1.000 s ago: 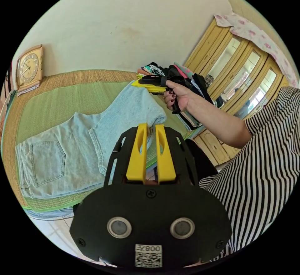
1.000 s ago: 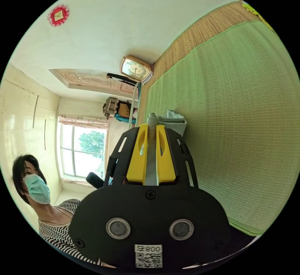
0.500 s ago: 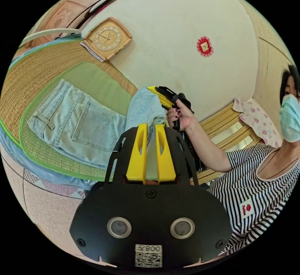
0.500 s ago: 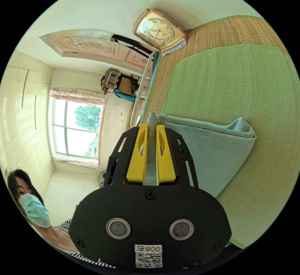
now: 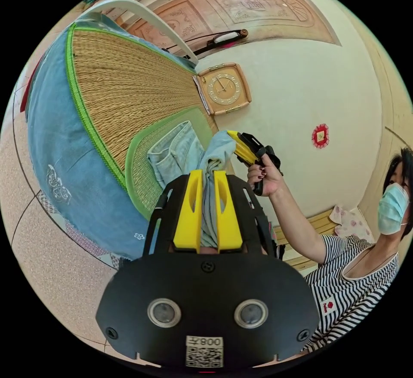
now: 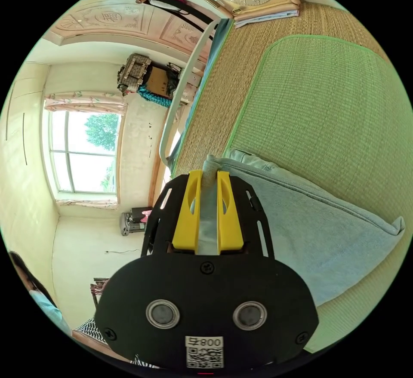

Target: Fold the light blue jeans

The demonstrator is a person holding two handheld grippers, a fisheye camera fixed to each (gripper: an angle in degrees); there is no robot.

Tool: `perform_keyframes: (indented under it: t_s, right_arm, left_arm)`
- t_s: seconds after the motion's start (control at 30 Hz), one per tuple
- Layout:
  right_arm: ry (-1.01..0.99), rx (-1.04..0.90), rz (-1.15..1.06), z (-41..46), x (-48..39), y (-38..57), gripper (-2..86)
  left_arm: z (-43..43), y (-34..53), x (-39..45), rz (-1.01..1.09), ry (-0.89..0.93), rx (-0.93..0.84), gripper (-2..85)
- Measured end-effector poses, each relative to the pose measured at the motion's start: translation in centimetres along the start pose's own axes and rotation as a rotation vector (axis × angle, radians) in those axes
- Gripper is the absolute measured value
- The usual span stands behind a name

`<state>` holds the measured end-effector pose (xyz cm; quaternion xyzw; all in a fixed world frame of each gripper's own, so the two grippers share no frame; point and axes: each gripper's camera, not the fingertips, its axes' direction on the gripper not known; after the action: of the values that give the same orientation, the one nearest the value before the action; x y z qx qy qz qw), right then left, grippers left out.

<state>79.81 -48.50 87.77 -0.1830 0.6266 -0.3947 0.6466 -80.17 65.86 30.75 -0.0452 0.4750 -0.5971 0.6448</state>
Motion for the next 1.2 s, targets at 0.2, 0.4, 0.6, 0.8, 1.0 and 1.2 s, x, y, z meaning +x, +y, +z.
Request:
perform_keyframes:
  t_s: [0.2, 0.4, 0.6, 0.8, 1.0, 1.2]
  right_arm:
    - [-0.062, -0.003, -0.099, 1.5, -1.0, -0.8, 2.2]
    - [0.104, -0.042, -0.272, 4.4, -3.9, -0.9, 0.3]
    - [0.467, -0.208, -0.448, 12.3, -6.4, -2.2, 0.1]
    - [0.435, -0.14, -0.494, 11.9, -7.8, -2.1, 0.1]
    - [0.482, -0.201, -0.453, 13.9, -7.3, -4.3, 0.1]
    - [0.427, -0.036, -0.505, 6.1, -7.6, -0.6, 0.1]
  left_arm:
    - [-2.3, -1.2, -2.1, -0.061, -0.049, 0.063, 5.7]
    - [-4.7, -0.8, 0.1, 0.007, -0.141, 0.18, 1.2]
    - [-1.3, -2.8, 3.3, 0.204, -0.345, 0.034, 0.3]
    - [0.4, -3.7, 2.6, 0.182, -0.396, -0.029, 0.1]
    - [1.6, -3.1, 4.0, 0.24, -0.476, -0.048, 0.1]
    - [1.6, -1.8, 6.8, 0.312, -0.445, -0.022, 0.1]
